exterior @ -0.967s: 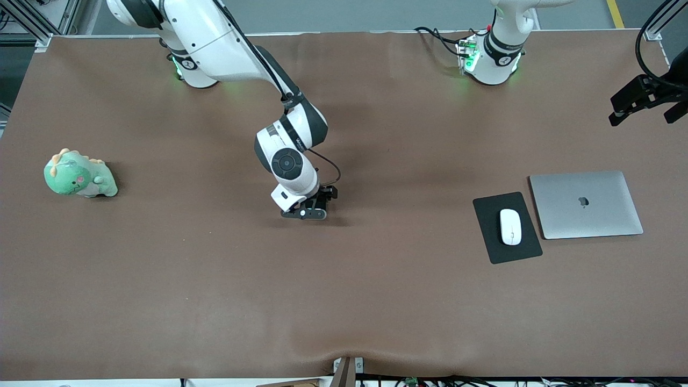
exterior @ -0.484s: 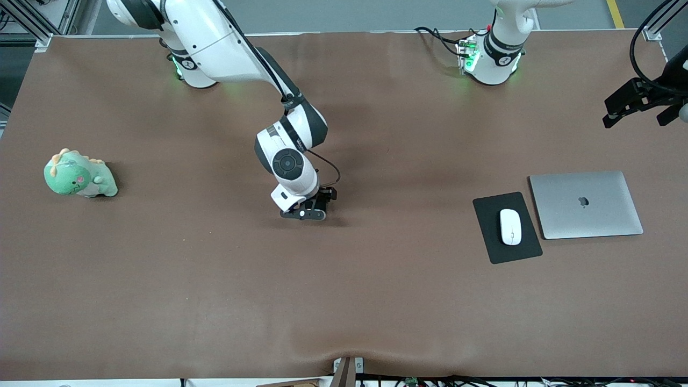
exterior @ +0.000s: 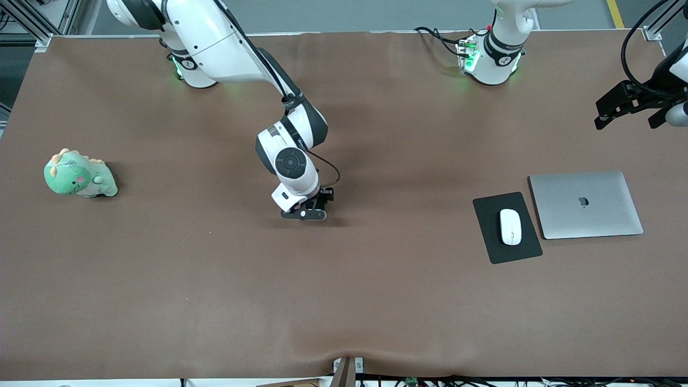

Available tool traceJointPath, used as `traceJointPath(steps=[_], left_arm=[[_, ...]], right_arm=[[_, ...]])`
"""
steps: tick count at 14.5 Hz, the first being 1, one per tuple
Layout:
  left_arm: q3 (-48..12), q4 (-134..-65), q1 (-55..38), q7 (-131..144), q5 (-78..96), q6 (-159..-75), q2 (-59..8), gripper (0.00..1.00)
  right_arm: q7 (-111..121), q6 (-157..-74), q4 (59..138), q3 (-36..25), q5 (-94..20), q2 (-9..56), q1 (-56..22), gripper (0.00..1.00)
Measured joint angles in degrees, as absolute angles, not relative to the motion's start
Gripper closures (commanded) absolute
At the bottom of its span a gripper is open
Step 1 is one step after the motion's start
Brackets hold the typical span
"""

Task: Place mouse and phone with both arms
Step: 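Close the right gripper on the black phone and lift it, then carry the phone toward the green plush toy and set it down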

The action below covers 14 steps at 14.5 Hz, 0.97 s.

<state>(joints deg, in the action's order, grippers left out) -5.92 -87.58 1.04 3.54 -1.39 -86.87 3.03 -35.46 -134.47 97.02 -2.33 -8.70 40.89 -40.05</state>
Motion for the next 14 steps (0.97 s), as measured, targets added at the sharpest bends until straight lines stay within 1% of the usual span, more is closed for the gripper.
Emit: traceJointPath(steps=[2,5,10,12,14], left_arm=[[-5.98,-87.58,1.00,3.54,-1.39,-87.04,2.38,0.00],[-6.05,-87.58,0.94,3.54,-1.39,-87.13,1.86,0.00],[-6.96,-87.57,0.87,3.54,-1.39,-87.62,1.78,0.00],[-7.01,-87.54,0.87,3.54,-1.39,-87.73,1.78,0.00],[-7.08,-87.49,0.88,3.54,-1.39,-87.73,1.78,0.00]], right_arm=[[-35.66,-131.12,95.86,-2.77,-8.70,40.40,-39.55,1.00],[-35.90,-126.03,95.20,-3.04,-8.70,37.69,-37.42,1.00],[-32.97,-116.19,95.25,-3.20,-8.70,32.38,-30.95,1.00],[-30.76,-114.62,96.66,-3.24,-8.70,30.05,-28.12,1.00],[-29.15,-115.17,100.20,-3.28,-8.70,27.36,-25.80,1.00]])
